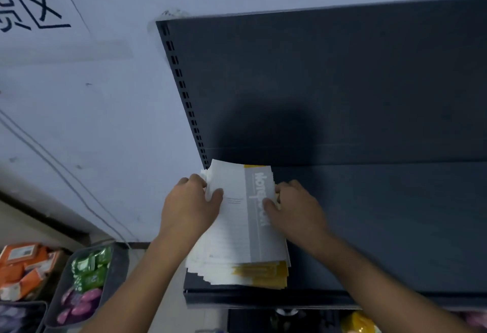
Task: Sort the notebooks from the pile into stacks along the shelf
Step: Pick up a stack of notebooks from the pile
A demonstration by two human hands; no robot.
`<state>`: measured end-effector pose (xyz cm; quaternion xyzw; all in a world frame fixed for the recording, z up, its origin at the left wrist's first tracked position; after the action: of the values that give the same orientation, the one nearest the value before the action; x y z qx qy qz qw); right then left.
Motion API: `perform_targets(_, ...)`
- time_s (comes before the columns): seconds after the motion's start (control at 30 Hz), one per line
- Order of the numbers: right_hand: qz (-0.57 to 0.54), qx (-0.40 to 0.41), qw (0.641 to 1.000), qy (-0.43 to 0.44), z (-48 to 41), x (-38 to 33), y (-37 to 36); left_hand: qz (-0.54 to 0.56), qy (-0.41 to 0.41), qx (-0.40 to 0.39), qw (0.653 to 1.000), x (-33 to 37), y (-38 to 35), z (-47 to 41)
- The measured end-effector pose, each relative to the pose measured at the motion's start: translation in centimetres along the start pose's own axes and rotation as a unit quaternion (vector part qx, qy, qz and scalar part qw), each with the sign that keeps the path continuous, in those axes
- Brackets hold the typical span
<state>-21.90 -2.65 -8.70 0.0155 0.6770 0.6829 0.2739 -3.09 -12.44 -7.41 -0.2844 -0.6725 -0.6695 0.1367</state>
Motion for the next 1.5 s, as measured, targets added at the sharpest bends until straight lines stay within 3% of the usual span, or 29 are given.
perform_targets(0.17,0.051,0.025,0.997,0.045,1.0,-2.0,-0.6,-0.023,0.005,0.004,1.0,0.5,0.5,0.5)
perform_targets(0.5,0.066,0.056,0.996,-0.003,0.9,-1.5,-1.3,-0.003,0.031,0.002,1.0,0.5,0.7,0.4)
perform_targets(0.7,-0.104,0.01,0.992,-0.069,0.8,-1.0,-1.5,-0.009,0.027,-0.001,1.0,1.2,0.2,0.8)
perform_targets(0.93,-0.157,-0.029,0.985,-0.064,1.2,-1.5,-2.0,-0.017,0.041,0.002,0.999,1.7,0.8,1.1)
perform_targets(1.13,-0.131,-0.018,0.99,-0.055,1.2,-1.3,-1.9,-0.002,0.044,-0.001,0.999,2.0,1.2,0.9)
perform_targets(1.3,-0.142,-0.017,0.989,-0.05,1.2,-1.2,-2.2,0.119,0.043,-0.013,0.992,2.6,1.3,1.2)
perform_targets(1.5,-0.261,-0.02,0.961,-0.093,1.3,-0.9,-1.5,0.318,0.056,-0.04,0.945,3.3,1.9,1.2)
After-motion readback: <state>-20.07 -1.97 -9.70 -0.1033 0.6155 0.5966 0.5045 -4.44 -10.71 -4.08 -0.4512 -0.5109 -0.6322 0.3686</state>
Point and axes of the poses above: each hand's wrist, its own z-axis away from the middle knuckle, its own y-axis out of the back of the hand, x = y × z, the point moved 4 cm from there along -z, towards the middle knuckle, and after that the axes turned 12 degrees about z, right-handed, at the moved point
